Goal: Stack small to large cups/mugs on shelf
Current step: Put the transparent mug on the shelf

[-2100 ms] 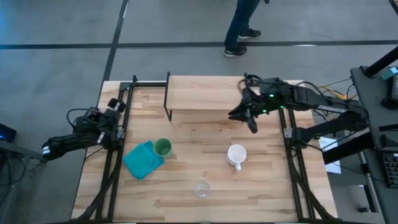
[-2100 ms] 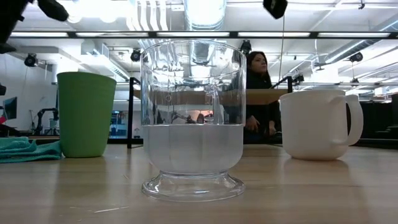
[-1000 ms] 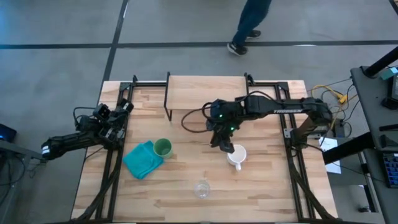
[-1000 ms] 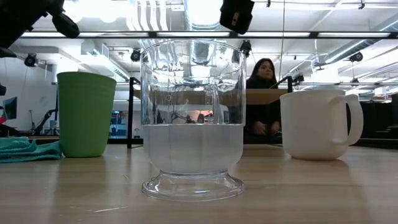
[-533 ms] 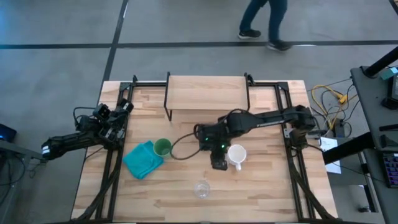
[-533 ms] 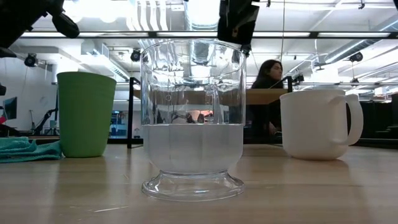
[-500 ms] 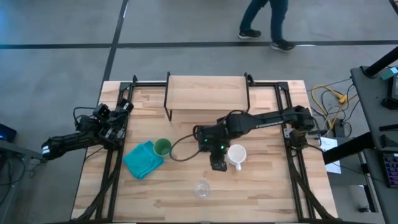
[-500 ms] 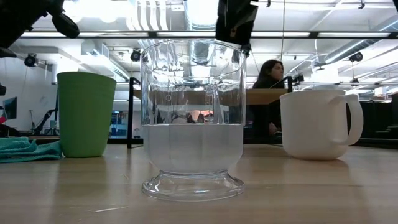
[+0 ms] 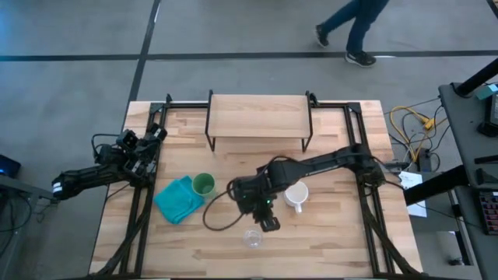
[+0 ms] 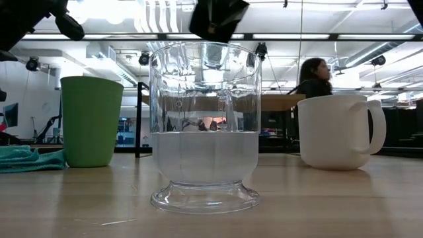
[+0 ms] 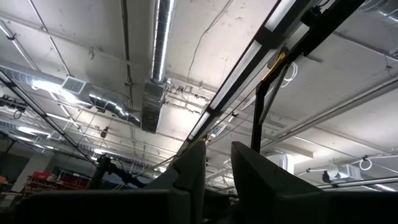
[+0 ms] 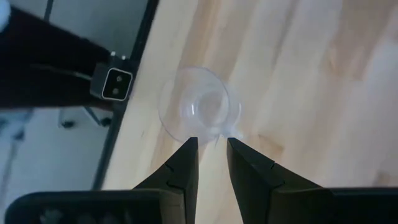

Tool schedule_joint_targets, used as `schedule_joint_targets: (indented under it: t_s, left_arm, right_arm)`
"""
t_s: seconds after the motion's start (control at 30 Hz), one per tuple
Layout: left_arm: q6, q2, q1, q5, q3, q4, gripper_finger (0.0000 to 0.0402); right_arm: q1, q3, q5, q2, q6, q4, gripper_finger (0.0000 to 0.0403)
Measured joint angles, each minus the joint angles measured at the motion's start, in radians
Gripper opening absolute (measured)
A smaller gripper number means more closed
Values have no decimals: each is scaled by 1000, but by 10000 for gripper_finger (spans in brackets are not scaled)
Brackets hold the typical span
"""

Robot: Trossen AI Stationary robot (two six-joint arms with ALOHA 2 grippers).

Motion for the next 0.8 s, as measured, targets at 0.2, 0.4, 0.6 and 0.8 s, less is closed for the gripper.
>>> schedule_joint_targets:
  t_s: [0.2,0.4,0.6,0.8]
  left_arm:
    - [-3,0,0,0,0,0,63]
    - [-3,0,-1,0,0,1,63]
    - [-3,0,-1,0,0,1,63]
    - [-3,0,-1,0,0,0,63]
  right_arm:
    - [34,58,84,62,-105,1,80]
    - [45,74,120,98,-54,7,80]
    - [49,71,141,120,-46,22,79]
    - [50,70,141,144,-2,38,79]
